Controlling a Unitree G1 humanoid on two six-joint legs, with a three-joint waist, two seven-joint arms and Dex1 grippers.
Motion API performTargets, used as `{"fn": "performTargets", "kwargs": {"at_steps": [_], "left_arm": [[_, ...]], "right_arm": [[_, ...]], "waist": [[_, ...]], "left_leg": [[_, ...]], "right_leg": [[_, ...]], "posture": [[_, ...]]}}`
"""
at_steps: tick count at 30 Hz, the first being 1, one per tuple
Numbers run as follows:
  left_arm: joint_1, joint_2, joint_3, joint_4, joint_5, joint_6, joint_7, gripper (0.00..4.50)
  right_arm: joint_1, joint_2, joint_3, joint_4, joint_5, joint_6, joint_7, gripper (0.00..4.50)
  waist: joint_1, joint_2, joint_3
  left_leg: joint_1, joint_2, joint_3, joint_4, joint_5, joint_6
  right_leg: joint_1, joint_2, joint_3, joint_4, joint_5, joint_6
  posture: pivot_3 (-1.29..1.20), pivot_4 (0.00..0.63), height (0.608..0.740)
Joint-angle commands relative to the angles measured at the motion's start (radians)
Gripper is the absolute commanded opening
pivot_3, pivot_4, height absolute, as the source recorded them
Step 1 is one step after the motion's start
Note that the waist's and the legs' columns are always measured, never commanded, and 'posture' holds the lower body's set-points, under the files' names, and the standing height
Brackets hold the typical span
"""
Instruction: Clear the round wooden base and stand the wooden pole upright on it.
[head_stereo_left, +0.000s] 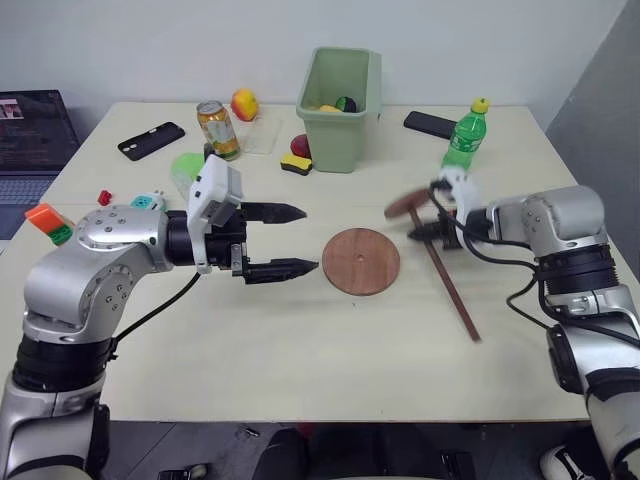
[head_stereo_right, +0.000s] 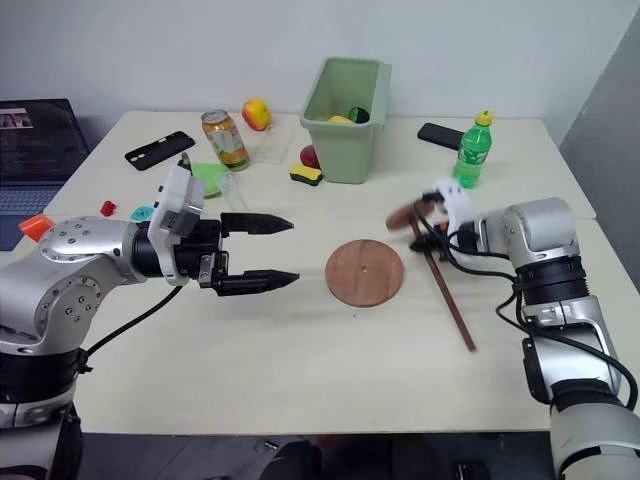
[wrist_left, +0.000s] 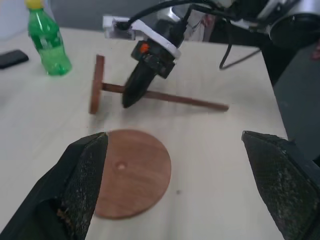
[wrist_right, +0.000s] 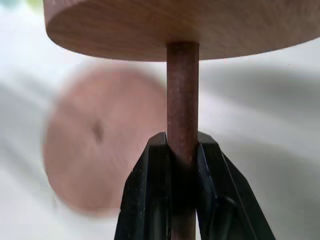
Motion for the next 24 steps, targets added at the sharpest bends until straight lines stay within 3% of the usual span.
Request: {"fn": "performTargets", "kwargs": {"at_steps": [1, 3, 10, 24], "left_arm": [[0.134, 0.01, 0.099, -0.076, -0.004, -0.024, 0.046, 4.5], [0.213, 0.017, 0.136, -0.121, -0.062, 0.02, 0.051, 4.5], [0.424, -0.083, 0.179, -0.248, -0.066, -0.03, 0.172, 4.5], [0.421, -0.112, 0.16, -0.26, -0.081, -0.055, 0.237, 4.5]], "right_arm": [[-0.007, 0.128, -0.221, -0.278, 0.072, -0.076, -0.171, 0.24], [0.026, 0.216, -0.258, -0.393, 0.086, -0.145, -0.233, 0.24], [0.173, 0.393, -0.123, -0.516, -0.047, -0.507, -0.324, 0.24], [0.269, 0.524, -0.062, -0.396, -0.098, -0.687, -0.42, 0.24]], "waist": [[-0.005, 0.0, 0.0], [-0.007, 0.001, 0.0], [0.004, 0.003, 0.0], [0.0, 0.003, 0.0]], "left_leg": [[0.0, 0.0, 0.0, -0.001, 0.0, 0.0], [0.0, 0.001, 0.0, -0.001, 0.0, 0.0], [0.001, 0.001, -0.002, 0.0, 0.001, -0.001], [0.002, 0.0, -0.001, -0.001, 0.001, -0.001]], "right_leg": [[0.0, 0.0, 0.0, 0.0, 0.0, 0.0], [-0.001, 0.0, 0.0, 0.0, 0.0, 0.0], [-0.001, -0.003, 0.001, 0.002, 0.0, 0.0], [-0.001, -0.001, 0.001, 0.003, 0.0, 0.0]], "posture": [[0.0, 0.15, 0.74], [0.0, 0.15, 0.74], [0.0, 0.15, 0.74], [0.0, 0.15, 0.74]]}}
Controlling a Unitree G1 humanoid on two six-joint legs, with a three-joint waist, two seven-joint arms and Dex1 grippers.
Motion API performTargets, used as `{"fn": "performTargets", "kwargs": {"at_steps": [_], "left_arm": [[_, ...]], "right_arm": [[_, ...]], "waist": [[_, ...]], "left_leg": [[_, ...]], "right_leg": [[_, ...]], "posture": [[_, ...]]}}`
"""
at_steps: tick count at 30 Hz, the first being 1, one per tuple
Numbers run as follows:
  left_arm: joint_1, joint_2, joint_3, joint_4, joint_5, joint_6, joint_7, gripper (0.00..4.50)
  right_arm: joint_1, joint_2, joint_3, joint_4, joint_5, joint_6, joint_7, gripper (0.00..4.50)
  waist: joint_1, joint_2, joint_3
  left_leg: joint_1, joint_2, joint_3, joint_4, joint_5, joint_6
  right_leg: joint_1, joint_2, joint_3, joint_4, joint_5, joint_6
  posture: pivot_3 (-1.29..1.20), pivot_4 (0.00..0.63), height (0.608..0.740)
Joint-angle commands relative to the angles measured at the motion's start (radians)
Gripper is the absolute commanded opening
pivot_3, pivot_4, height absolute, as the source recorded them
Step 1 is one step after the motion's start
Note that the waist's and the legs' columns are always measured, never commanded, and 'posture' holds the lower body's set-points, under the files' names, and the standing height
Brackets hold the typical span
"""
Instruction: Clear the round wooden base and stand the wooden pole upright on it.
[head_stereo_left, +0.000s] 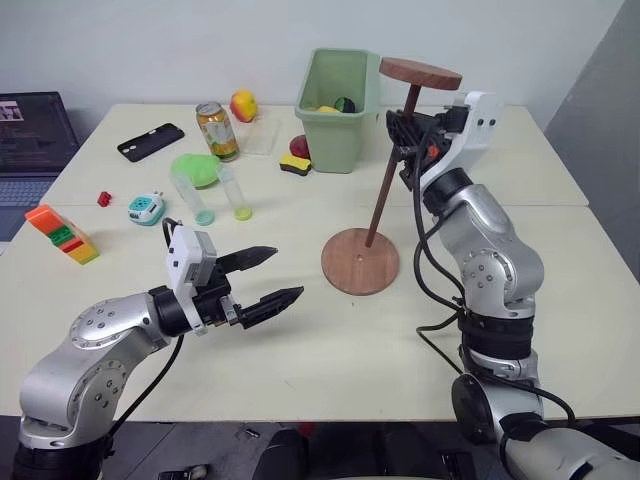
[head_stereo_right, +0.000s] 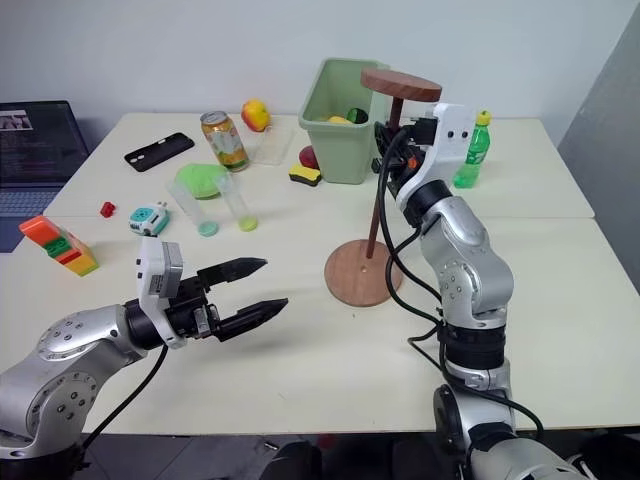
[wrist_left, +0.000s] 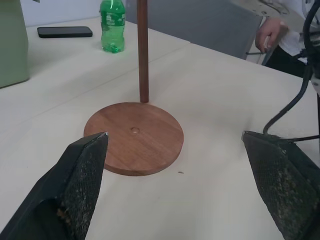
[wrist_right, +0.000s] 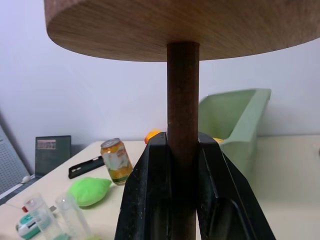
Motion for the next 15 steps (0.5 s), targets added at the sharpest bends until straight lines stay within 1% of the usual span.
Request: {"fn": "performTargets", "kwargs": {"at_steps": [1, 6, 15], "left_arm": [[-0.006, 0.004, 0.01, -0.022, -0.014, -0.026, -0.001, 4.5], [-0.02, 0.011, 0.006, -0.009, -0.012, -0.027, -0.002, 4.5], [-0.024, 0.022, 0.006, -0.011, -0.014, -0.024, 0.0, 4.5]], "right_arm": [[0.01, 0.024, 0.011, 0.008, -0.005, -0.047, -0.023, 0.24], [0.021, 0.041, 0.013, 0.093, -0.017, -0.092, -0.033, 0.24], [0.032, 0.034, 0.003, 0.167, -0.037, -0.164, -0.035, 0.24]], "waist": [[0.0, 0.0, 0.0], [0.0, 0.0, 0.0], [0.0, 0.0, 0.0]], "left_leg": [[0.0, 0.0, 0.0, 0.0, 0.0, 0.0], [0.0, 0.0, 0.0, 0.0, 0.0, 0.0], [0.0, 0.0, 0.0, 0.0, 0.0, 0.0]], "right_leg": [[0.0, 0.0, 0.0, 0.0, 0.0, 0.0], [0.0, 0.0, 0.0, 0.0, 0.0, 0.0], [0.0, 0.0, 0.0, 0.0, 0.0, 0.0]], "posture": [[0.0, 0.15, 0.74], [0.0, 0.15, 0.74], [0.0, 0.15, 0.74]]}}
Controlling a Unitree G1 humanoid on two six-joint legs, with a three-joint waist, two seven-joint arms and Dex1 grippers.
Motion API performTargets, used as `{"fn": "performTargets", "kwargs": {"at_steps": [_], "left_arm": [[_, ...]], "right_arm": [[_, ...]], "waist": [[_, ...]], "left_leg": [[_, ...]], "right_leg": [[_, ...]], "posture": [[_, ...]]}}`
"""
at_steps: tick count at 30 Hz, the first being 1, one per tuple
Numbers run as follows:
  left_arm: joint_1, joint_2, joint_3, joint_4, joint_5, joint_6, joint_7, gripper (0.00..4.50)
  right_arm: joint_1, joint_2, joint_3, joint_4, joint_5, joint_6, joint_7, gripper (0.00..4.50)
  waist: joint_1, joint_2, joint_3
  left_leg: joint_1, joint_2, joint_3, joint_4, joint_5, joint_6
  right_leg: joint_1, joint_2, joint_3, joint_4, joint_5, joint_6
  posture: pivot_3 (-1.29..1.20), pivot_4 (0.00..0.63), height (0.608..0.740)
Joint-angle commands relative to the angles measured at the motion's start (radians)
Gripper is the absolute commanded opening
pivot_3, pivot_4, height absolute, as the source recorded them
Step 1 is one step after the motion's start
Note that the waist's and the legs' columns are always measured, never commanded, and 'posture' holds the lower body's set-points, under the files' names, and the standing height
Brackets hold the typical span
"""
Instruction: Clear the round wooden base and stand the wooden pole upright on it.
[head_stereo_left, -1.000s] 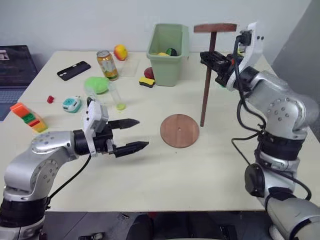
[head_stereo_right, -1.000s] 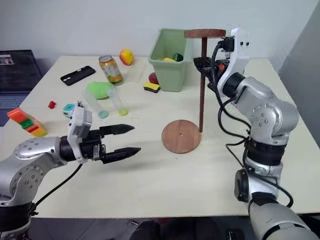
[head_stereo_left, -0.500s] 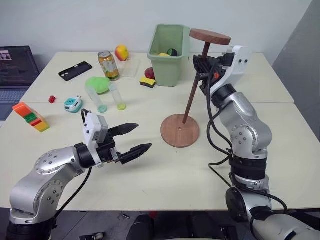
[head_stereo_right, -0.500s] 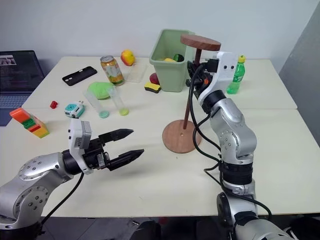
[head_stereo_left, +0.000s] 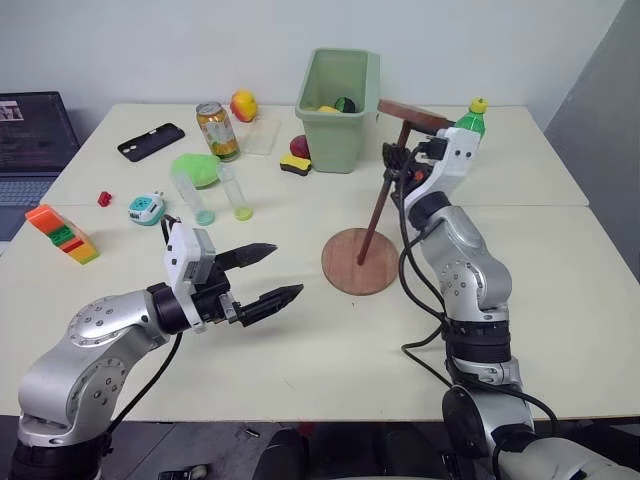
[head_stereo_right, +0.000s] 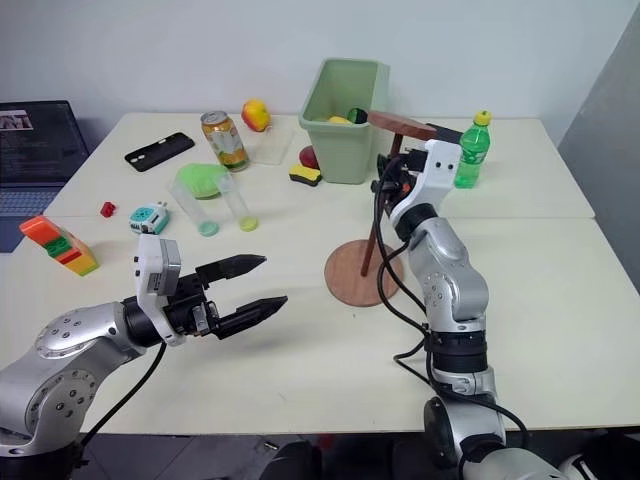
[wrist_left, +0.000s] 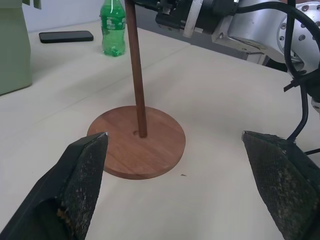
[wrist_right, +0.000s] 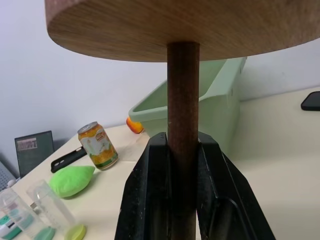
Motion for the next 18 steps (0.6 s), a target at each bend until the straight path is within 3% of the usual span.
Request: {"fn": "performTargets", "kwargs": {"at_steps": [1, 14, 18], "left_arm": [[-0.012, 0.011, 0.008, -0.016, -0.014, -0.011, 0.001, 4.5], [-0.03, 0.009, -0.003, -0.003, -0.007, -0.015, 0.001, 4.5], [-0.035, 0.007, -0.001, 0.001, -0.003, -0.02, 0.008, 4.5]], "right_arm": [[-0.001, 0.0, -0.002, 0.006, -0.009, -0.047, -0.008, 0.24], [0.007, -0.009, 0.019, 0.055, -0.038, -0.124, -0.012, 0.24], [0.056, -0.074, 0.142, 0.019, -0.145, -0.222, 0.07, 0.24]], "waist": [[0.0, 0.0, 0.0], [0.002, 0.0, 0.0], [0.003, 0.0, 0.0]], "left_leg": [[0.0, 0.0, 0.0, 0.0, 0.0, 0.0], [0.0, 0.0, 0.0, 0.0, 0.0, 0.0], [0.0, 0.0, 0.0, 0.0, 0.0, 0.0]], "right_leg": [[0.0, 0.0, 0.0, 0.0, 0.0, 0.0], [0.0, 0.0, 0.0, 0.0, 0.0, 0.0], [0.0, 0.0, 0.0, 0.0, 0.0, 0.0]], "posture": [[0.0, 0.15, 0.74], [0.0, 0.15, 0.74], [0.0, 0.15, 0.74]]}}
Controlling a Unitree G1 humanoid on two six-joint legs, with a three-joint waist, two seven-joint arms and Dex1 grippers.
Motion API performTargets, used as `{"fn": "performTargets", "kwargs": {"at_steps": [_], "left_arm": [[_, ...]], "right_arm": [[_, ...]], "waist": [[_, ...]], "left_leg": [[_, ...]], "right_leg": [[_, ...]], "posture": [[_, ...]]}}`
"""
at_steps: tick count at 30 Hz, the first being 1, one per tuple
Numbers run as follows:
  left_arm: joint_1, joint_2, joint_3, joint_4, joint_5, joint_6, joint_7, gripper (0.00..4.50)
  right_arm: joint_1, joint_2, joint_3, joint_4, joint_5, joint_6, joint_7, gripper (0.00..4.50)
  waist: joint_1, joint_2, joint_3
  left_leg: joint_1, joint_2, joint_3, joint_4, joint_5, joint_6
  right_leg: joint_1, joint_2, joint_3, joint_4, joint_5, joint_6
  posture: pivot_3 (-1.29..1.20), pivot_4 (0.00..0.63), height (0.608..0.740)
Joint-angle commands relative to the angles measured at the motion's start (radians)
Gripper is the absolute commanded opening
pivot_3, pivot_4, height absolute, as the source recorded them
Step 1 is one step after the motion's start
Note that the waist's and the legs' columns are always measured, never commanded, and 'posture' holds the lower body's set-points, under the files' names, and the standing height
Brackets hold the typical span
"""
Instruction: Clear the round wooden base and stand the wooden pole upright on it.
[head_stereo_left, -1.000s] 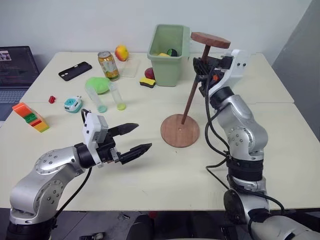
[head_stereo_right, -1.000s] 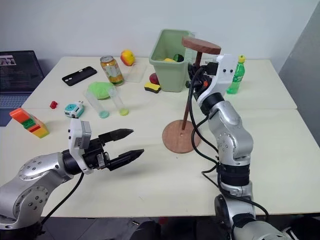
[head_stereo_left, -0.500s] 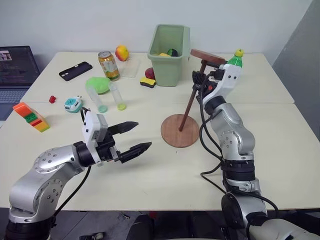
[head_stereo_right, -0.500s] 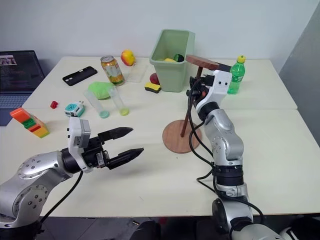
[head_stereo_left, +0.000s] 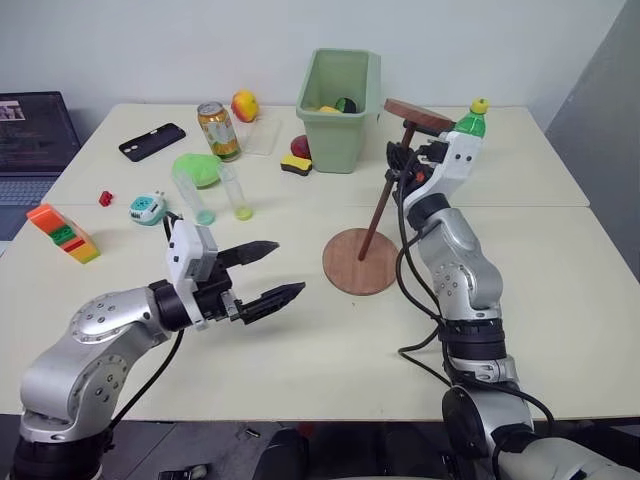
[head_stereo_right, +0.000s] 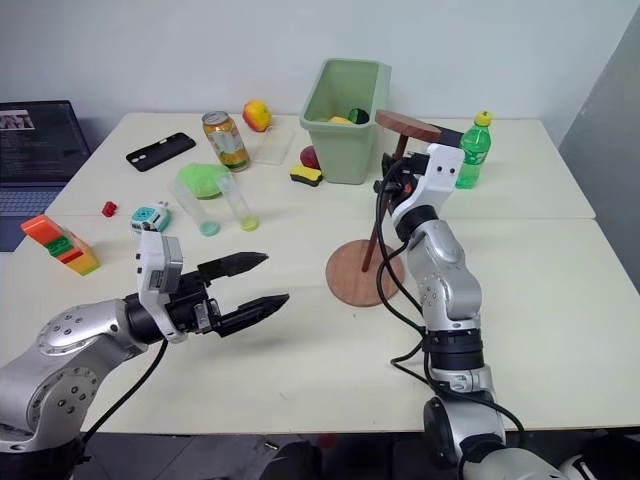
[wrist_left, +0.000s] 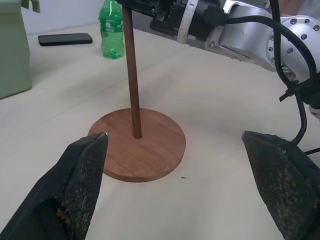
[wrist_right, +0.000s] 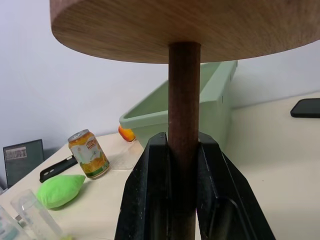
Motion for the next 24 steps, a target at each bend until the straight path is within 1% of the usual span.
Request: {"fn": "performTargets", "kwargs": {"at_steps": [1, 3, 5, 10, 15, 17, 20, 23, 24], "left_arm": [[-0.018, 0.008, 0.01, -0.008, -0.002, -0.021, 0.004, 4.5], [-0.019, 0.01, 0.01, 0.004, 0.002, -0.025, -0.002, 4.5], [-0.031, 0.015, 0.008, 0.016, 0.005, -0.026, -0.008, 4.5], [-0.051, 0.015, 0.004, 0.026, 0.005, -0.025, -0.007, 4.5], [-0.052, 0.016, 0.003, 0.032, 0.005, -0.027, -0.012, 4.5], [-0.06, 0.014, 0.0, 0.041, 0.008, -0.028, -0.012, 4.5], [-0.069, 0.015, -0.003, 0.053, 0.01, -0.028, -0.017, 4.5], [-0.079, 0.019, -0.013, 0.061, 0.015, -0.031, -0.031, 4.5], [-0.088, 0.02, -0.015, 0.066, 0.017, -0.031, -0.033, 4.5]], "right_arm": [[0.056, -0.071, 0.135, -0.051, -0.13, -0.103, 0.083, 0.24], [0.083, -0.083, 0.193, -0.058, -0.163, -0.15, 0.113, 0.24], [0.118, -0.08, 0.221, -0.055, -0.176, -0.189, 0.121, 0.24], [0.213, -0.072, 0.218, -0.047, -0.172, -0.23, 0.133, 0.24], [0.282, -0.069, 0.193, -0.037, -0.164, -0.201, 0.122, 0.24], [0.296, -0.068, 0.191, -0.022, -0.146, -0.15, 0.131, 0.24], [0.286, -0.092, 0.208, -0.004, -0.163, -0.118, 0.156, 0.24], [0.273, -0.108, 0.209, -0.012, -0.17, -0.094, 0.162, 0.24], [0.279, -0.118, 0.21, -0.034, -0.164, -0.085, 0.174, 0.59]], "waist": [[0.001, 0.0, 0.0], [0.003, 0.0, 0.0], [0.003, -0.001, -0.001], [0.004, -0.002, -0.003], [0.005, -0.002, -0.006], [0.009, -0.002, -0.007], [0.018, -0.004, -0.009], [0.026, -0.004, -0.013], [0.028, -0.004, -0.014]], "left_leg": [[0.0, 0.0, 0.0, 0.0, 0.0, 0.0], [0.0, 0.0, -0.001, 0.0, 0.0, 0.0], [0.001, 0.0, -0.001, 0.0, 0.0, 0.0], [0.002, 0.0, -0.001, 0.0, 0.0, 0.0], [0.004, 0.0, -0.001, 0.0, 0.0, 0.0], [0.008, 0.0, -0.001, -0.002, 0.0, 0.0], [0.019, 0.0, -0.001, -0.006, -0.002, 0.004], [0.02, 0.0, -0.002, -0.006, -0.003, 0.004], [0.02, 0.0, -0.002, -0.006, -0.003, 0.004]], "right_leg": [[0.0, 0.0, 0.0, 0.0, 0.0, 0.0], [0.001, 0.0, -0.001, -0.001, 0.0, 0.0], [0.002, 0.0, -0.001, -0.002, 0.0, 0.0], [0.004, 0.0, -0.001, -0.002, 0.0, 0.0], [0.005, 0.0, -0.001, -0.002, 0.0, 0.0], [0.009, 0.0, -0.001, -0.003, 0.0, 0.0], [0.019, 0.0, 0.0, -0.006, 0.0, 0.0], [0.02, 0.0, 0.0, -0.006, 0.0, 0.0], [0.019, 0.0, 0.001, -0.007, 0.0, 0.0]], "posture": [[0.0, 0.15, 0.74], [0.0, 0.15, 0.74], [0.0, 0.15, 0.74], [0.0, 0.15, 0.74], [0.0, 0.15, 0.74], [0.0, 0.15, 0.74], [0.0, 0.15, 0.74], [0.0, 0.15, 0.74], [0.0, 0.15, 0.74]]}}
